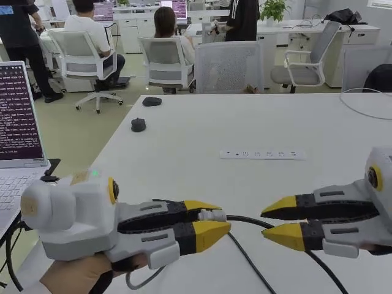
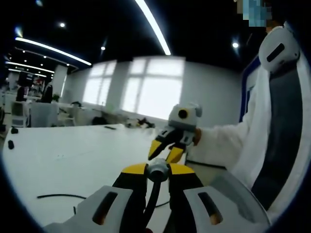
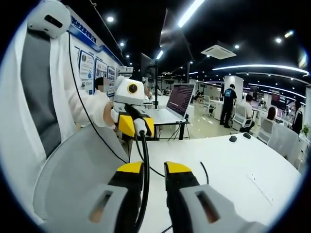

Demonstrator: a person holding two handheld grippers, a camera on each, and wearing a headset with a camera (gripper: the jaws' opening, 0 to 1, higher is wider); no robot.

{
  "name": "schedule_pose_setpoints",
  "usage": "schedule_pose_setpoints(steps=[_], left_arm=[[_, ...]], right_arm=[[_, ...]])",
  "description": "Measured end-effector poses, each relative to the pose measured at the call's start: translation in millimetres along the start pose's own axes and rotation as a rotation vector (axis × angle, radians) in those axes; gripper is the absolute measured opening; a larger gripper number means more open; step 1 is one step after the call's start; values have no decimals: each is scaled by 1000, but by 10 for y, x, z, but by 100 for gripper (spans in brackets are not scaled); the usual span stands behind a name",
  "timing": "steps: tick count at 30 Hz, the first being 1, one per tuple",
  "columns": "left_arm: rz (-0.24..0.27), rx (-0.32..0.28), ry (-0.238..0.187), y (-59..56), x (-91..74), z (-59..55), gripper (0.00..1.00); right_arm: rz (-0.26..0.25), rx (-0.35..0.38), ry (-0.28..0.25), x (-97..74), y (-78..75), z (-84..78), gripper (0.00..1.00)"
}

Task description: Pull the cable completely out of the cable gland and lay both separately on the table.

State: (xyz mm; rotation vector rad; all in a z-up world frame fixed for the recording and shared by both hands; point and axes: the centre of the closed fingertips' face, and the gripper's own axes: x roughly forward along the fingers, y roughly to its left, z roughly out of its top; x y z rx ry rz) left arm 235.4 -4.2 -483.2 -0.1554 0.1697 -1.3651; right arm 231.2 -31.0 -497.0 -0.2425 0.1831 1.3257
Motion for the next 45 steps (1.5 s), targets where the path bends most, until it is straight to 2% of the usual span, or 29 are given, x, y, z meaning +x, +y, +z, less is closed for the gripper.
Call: schedule_pose_setpoints(steps=[4,9,12,18,33,45], left_arm=[[-10,4,5,-23,23,-13,17],[-17,7,3,-44,26,-7,17],[-22,8,5,-58,24,-15,17],[-17,10,4,-44,15,-11,17],[-16,7,6,-39,15,-17,17],[1,4,11,5,-30,-35,17]], right_arm=[[27,-31,-7,77,32,98,18],[57,-55,21,167,69,65,17],[69,-54,19,197,80,55,16],[111,-61,29,226,142,6,3],[99,-53,25,236,143,-16,2],[75,-24,42,146,93,-180,2]])
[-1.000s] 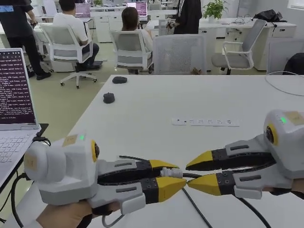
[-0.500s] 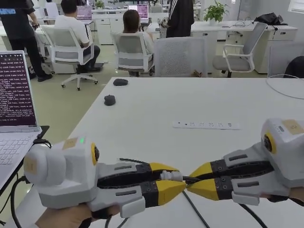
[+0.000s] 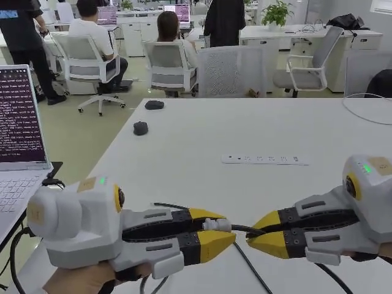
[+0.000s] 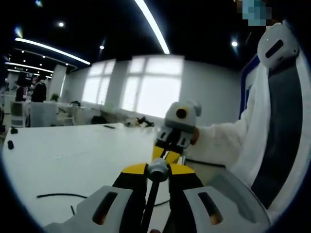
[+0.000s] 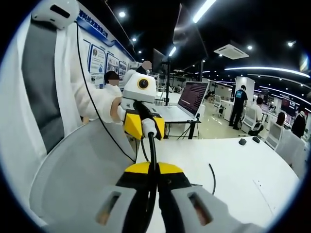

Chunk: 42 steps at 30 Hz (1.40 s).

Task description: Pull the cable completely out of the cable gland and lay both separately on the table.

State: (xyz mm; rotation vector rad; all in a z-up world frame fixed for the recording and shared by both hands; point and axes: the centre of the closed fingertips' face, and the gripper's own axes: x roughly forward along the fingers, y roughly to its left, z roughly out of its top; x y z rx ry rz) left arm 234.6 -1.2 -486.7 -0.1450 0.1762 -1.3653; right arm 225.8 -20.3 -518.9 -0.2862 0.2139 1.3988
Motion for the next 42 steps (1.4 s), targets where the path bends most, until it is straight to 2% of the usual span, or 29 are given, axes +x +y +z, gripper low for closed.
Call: schedule_pose_setpoints(steps=[7,12,14,21,33,39,42], left_arm=[[14,-7,-6,39,-32,2,17],[30,-17,-21,75,-74,27,17],[49,-8,-29,100,-95,44,17],[60,-7,-36,121,-125,68,17],[46,29,14,58,-80,-10,17],[48,29,16,69,-89,-16,17],[49,30,16,73,-95,-16,17]], right_arm=[[-20,31,28,-82,-42,-198,2],[-41,56,68,-168,-77,-394,2],[-50,67,81,-200,-93,-464,2],[-79,107,105,-281,-132,-672,2],[-87,118,133,-282,-106,-757,2],[-94,124,134,-288,-117,-741,3],[-113,119,155,-300,-137,-736,4]])
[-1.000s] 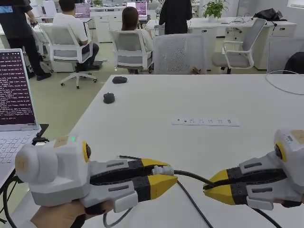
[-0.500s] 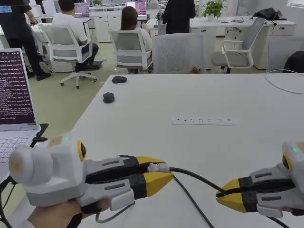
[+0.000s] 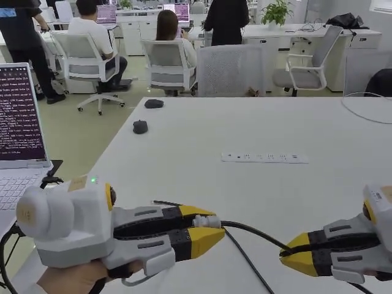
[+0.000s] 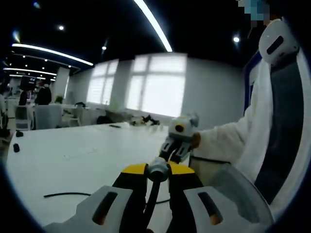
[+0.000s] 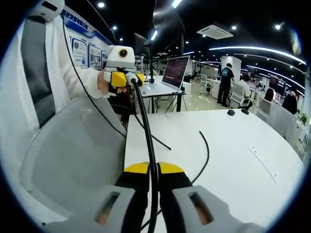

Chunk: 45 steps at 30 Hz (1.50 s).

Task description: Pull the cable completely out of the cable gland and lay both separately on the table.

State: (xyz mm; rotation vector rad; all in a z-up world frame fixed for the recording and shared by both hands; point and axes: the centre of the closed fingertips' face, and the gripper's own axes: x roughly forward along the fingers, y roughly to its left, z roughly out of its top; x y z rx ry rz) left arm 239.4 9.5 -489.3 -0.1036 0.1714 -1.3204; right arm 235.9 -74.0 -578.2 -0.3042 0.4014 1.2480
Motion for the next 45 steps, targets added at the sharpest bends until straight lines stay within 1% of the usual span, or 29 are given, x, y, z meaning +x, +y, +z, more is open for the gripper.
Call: schedule_pose_setpoints(steps=[2,3,5,8,11,12,13,14,15,16,17,18,20,23,25,27,32,34,36,38,40,42,45], left_arm=[[-1,-9,-6,8,-8,7,17],[4,-13,-8,25,-15,8,17],[11,-13,-6,45,-28,0,17],[18,-19,-3,89,-64,-14,17],[14,-18,7,118,-89,-25,17],[11,-18,11,128,-94,-30,17],[6,-14,15,141,-102,-35,17],[0,-14,16,145,-106,-37,17],[-4,-16,17,151,-109,-38,17],[-13,-17,20,154,-111,-42,17],[-19,-16,19,153,-114,-41,17],[-30,-15,17,144,-119,-34,17],[-46,-14,23,132,-125,-39,17],[-73,-9,24,95,-143,-36,17],[-94,-7,23,64,-155,-32,17],[-117,-1,26,16,-169,-28,17],[-148,14,29,-39,-176,-35,17],[-152,19,26,-50,-167,-28,17],[-148,24,21,-45,-156,-19,17],[-136,20,13,-19,-152,-11,17],[-128,13,7,-5,-158,-9,17],[-116,13,10,7,-168,-22,17],[-91,6,8,46,-198,-27,17]], right_arm=[[-1,20,14,5,7,-14,6],[-9,24,17,15,6,-17,10],[-36,7,21,19,-7,-13,14],[-70,5,9,-1,-17,69,17],[-104,-32,-19,-50,6,305,19],[-109,-44,-28,-61,13,373,19],[-113,-66,-43,-68,38,501,19],[-113,-76,-52,-67,60,584,19],[-112,-93,-63,-51,107,713,19],[-111,-110,-70,-32,138,803,19],[-112,-126,-71,-17,147,855,19],[-112,-151,-71,19,174,944,19],[-102,-171,-76,108,246,1075,19],[-94,-197,-75,251,328,1178,17],[-88,-199,-67,320,354,1192,16],[-95,-206,-44,401,358,1155,15],[-75,-198,-39,475,390,1128,11],[-63,-192,-38,495,382,1107,10],[-56,-186,-43,499,364,1097,9],[-33,-187,-56,500,386,1112,3],[-34,-187,-60,501,358,1118,3],[-15,-188,-58,528,353,1119,3],[1,-190,-62,573,336,1125,3]])
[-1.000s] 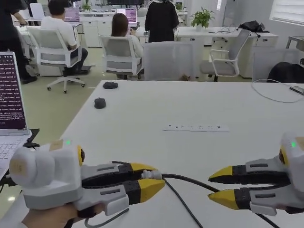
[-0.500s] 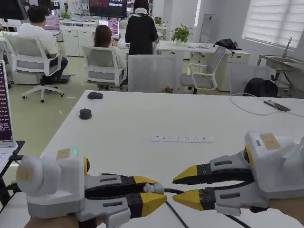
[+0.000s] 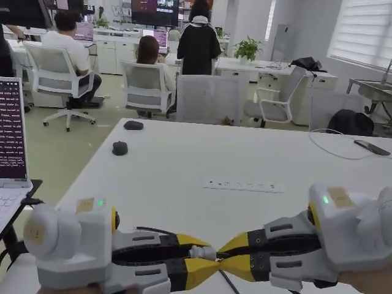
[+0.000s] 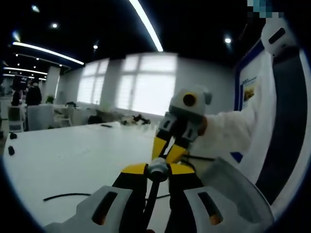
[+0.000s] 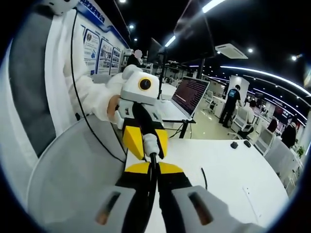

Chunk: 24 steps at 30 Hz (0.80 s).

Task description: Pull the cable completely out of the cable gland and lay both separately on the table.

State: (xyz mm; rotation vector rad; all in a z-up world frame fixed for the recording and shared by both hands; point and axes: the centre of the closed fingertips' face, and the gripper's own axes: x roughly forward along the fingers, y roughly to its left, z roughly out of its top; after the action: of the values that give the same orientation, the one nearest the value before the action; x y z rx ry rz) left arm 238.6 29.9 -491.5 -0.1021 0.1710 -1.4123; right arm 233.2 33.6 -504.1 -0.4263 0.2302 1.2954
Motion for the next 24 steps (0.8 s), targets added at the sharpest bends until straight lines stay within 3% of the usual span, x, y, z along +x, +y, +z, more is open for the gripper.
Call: schedule_pose_setpoints(steps=[7,14,24], left_arm=[[33,-14,4,37,-72,-28,17],[52,-18,19,75,-140,-45,17],[86,-19,13,177,-274,2,17]], right_arm=[[30,-15,-12,80,15,6,3],[17,-9,-20,65,-19,-62,3],[-24,5,45,-106,-154,-374,2]])
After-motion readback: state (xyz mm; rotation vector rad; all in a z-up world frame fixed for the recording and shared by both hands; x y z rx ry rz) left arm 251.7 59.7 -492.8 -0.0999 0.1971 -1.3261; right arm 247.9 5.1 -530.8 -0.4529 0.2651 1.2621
